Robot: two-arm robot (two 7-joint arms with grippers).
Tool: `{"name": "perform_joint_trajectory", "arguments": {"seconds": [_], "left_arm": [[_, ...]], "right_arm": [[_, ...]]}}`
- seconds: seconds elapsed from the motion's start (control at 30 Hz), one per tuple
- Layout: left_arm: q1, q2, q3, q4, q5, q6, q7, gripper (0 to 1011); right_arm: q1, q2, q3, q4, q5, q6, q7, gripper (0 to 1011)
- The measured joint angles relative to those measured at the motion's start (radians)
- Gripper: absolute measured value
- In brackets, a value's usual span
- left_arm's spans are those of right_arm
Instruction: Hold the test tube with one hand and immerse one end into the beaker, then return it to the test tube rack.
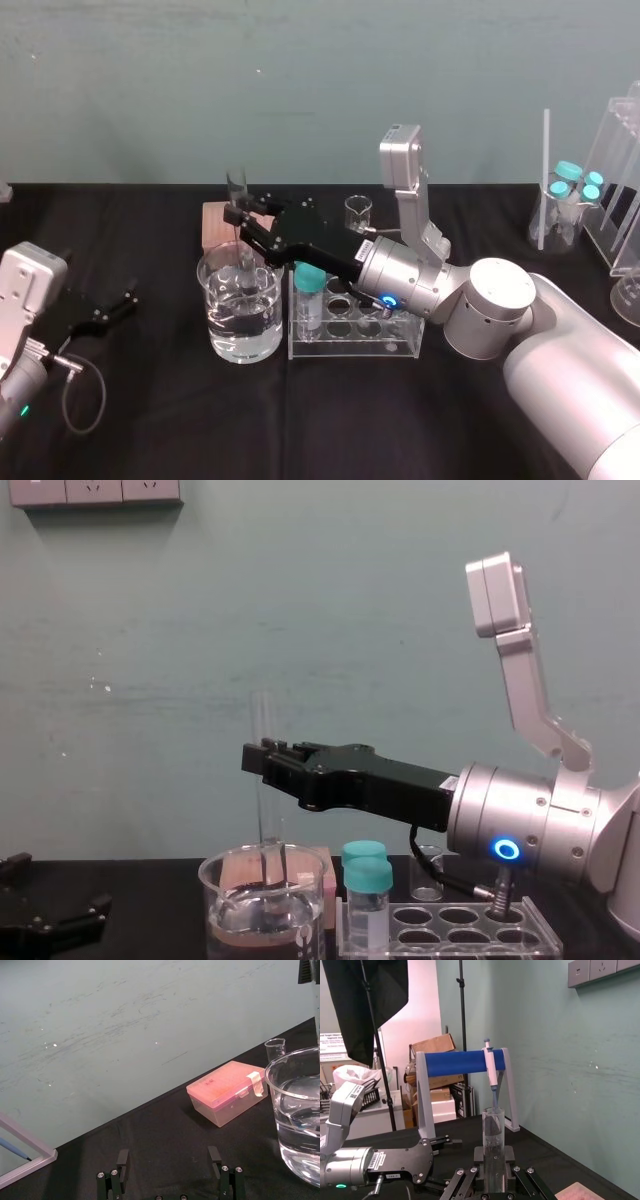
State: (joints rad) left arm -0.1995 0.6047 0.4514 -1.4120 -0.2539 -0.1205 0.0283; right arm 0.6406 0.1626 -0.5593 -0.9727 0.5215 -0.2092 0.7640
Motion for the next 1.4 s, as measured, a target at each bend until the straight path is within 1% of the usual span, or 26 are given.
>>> {"name": "perform_joint_trajectory", "arguments": {"seconds": [0.6, 1.4], "left_arm": [[0.0, 0.0, 0.0, 0.0, 0.0, 0.0, 0.0, 1000], [0.0, 0.0, 0.0, 0.0, 0.0, 0.0, 0.0, 1000]], "right_arm": [[-0.017, 0.008, 0.001, -0.021, -0.005, 0.012, -0.008, 227], [-0.024, 0.007, -0.001, -0.021, -0.009, 0.022, -0.017, 226]]}}
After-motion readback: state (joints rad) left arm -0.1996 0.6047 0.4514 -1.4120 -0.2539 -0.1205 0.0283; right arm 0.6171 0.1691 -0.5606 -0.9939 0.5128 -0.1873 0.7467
